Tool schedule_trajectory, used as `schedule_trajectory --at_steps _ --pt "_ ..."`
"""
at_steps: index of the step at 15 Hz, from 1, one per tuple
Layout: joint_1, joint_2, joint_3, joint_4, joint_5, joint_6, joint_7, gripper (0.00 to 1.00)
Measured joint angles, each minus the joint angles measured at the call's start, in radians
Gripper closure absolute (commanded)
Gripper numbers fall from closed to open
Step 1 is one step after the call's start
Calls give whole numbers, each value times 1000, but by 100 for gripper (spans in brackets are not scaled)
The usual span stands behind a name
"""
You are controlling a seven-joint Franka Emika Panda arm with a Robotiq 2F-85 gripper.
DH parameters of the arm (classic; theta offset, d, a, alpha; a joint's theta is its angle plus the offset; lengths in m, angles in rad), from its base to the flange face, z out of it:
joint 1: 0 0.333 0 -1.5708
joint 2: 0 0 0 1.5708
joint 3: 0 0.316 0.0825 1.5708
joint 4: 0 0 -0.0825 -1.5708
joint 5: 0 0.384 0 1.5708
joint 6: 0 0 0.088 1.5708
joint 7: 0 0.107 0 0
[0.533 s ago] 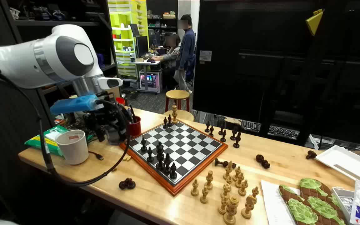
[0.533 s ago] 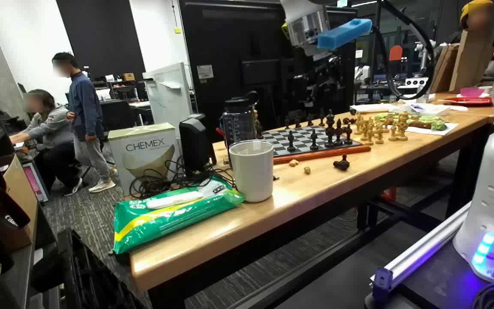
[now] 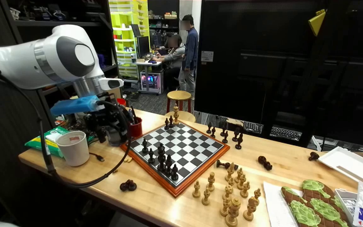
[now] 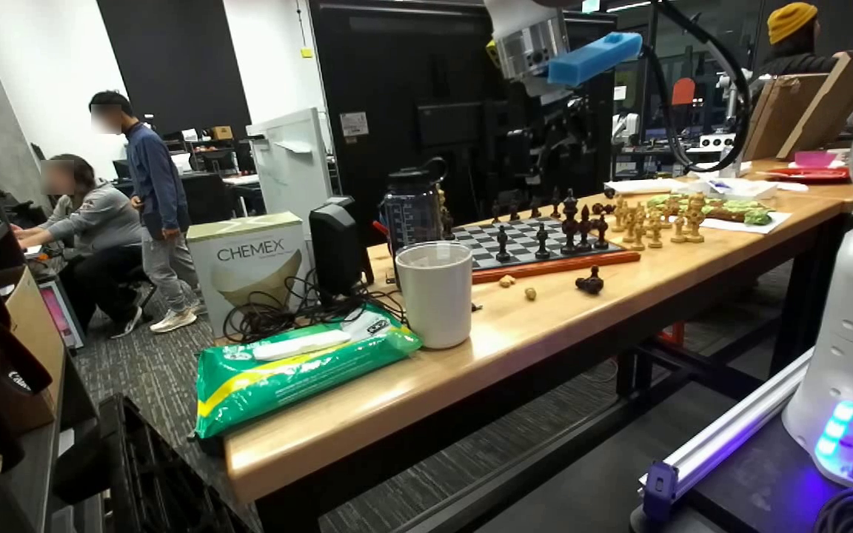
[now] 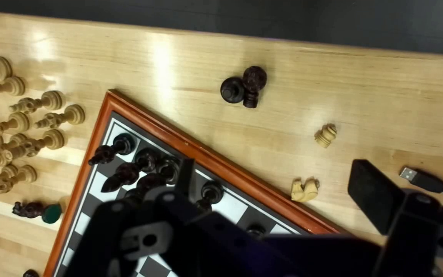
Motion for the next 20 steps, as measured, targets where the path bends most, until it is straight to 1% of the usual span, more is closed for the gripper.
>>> schedule_trajectory --at_steps 2,3,4,5,6,8,11,13,14,15,17,20 --pt "0 0 0 0 0 0 0 0" --pt "0 0 0 0 0 0 0 25" --pt "0 0 0 0 0 0 0 26" --pt "0 1 0 2 -21 -6 10 5" --pt "1 11 12 12 -71 -20 30 5" --pt "6 70 71 58 -164 -41 79 0" --pt "1 242 210 165 -295 -60 137 0" --pt "-16 366 289 265 -433 -105 186 0" --pt "-22 429 315 324 -507 -133 220 0" --pt "-10 488 316 383 -572 -159 256 0" --pt "42 589 270 508 -645 -165 339 0" --pt "138 680 176 702 -668 -166 425 0"
